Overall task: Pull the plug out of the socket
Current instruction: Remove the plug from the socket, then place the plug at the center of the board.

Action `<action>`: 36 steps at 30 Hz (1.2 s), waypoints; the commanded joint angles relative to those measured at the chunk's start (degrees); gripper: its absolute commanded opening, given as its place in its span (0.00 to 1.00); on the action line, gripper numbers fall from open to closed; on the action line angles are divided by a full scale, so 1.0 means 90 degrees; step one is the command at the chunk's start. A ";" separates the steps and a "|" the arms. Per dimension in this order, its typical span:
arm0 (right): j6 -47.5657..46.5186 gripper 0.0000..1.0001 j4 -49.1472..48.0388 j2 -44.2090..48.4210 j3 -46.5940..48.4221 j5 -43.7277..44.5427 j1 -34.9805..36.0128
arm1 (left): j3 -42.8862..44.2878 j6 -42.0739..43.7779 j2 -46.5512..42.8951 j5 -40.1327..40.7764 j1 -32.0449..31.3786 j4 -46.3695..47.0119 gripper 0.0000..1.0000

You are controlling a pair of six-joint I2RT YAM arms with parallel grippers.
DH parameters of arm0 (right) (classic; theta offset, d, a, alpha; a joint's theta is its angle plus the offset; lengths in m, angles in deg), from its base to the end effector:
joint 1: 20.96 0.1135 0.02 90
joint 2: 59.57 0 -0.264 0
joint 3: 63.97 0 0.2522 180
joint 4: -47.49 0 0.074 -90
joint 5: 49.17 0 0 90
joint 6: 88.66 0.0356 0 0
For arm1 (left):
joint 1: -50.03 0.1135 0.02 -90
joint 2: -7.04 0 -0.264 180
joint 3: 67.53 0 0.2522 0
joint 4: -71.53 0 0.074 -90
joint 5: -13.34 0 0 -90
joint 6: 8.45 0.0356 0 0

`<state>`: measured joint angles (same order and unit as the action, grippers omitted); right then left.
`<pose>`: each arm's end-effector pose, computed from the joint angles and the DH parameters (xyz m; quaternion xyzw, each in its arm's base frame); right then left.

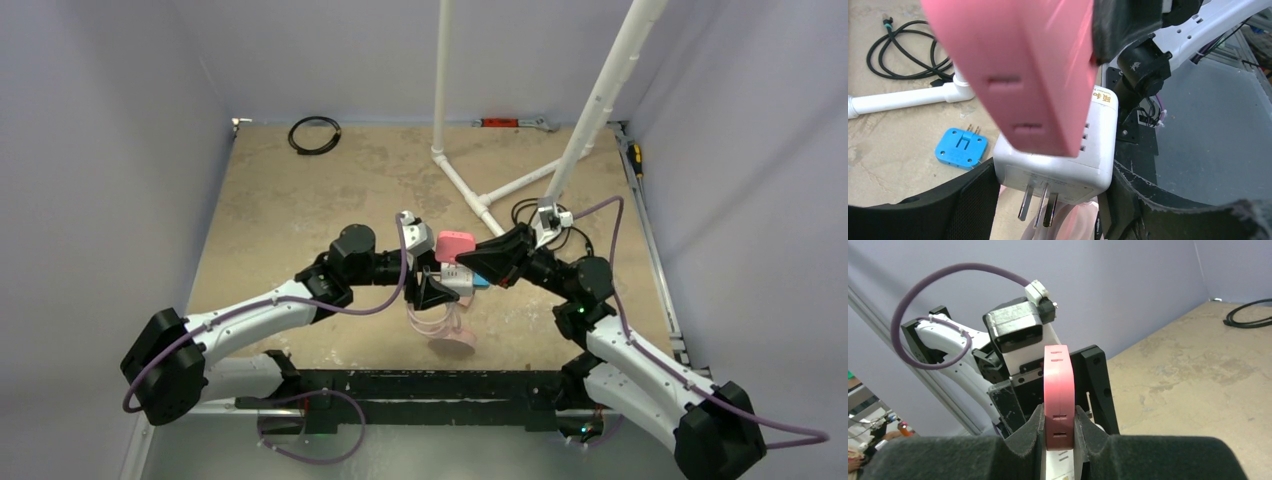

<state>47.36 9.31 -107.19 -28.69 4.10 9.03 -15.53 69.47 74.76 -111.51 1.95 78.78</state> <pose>0.1459 0.1088 0.2993 -0.1941 0.5364 0.6270 0.5306 0.1618 -0.2106 0.2743 0.4093 0.6268 -0.5085 0.4254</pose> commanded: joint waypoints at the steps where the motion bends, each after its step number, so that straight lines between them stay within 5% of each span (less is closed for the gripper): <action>1: -0.0250 0.00 -0.0275 -0.0048 -0.0132 0.0204 0.0016 | 0.0416 -0.0244 -0.0015 -0.0301 -0.0015 0.0314 0.11; 4: -0.0305 0.00 -0.0221 -0.0010 -0.0173 0.0242 0.0017 | 0.0456 -0.0251 -0.0034 -0.0290 -0.0008 0.0234 0.00; 12: -0.0438 0.00 0.0318 0.0318 0.0078 0.0361 0.0017 | 0.0638 -0.0348 0.0033 -0.0057 0.0271 -0.0177 0.00; 26: -0.1606 0.00 0.5494 0.1341 0.1567 0.3066 0.0007 | 0.0734 0.0374 -0.1206 0.0115 0.1349 -0.1836 0.00; 36: -0.0833 0.00 0.5608 0.1298 0.0351 0.3146 0.0007 | 0.0906 0.0587 -0.1264 -0.0151 0.1738 -0.2325 0.00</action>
<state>36.17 58.51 -95.25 -21.41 31.31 9.01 -11.23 73.93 64.45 -110.17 16.90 55.20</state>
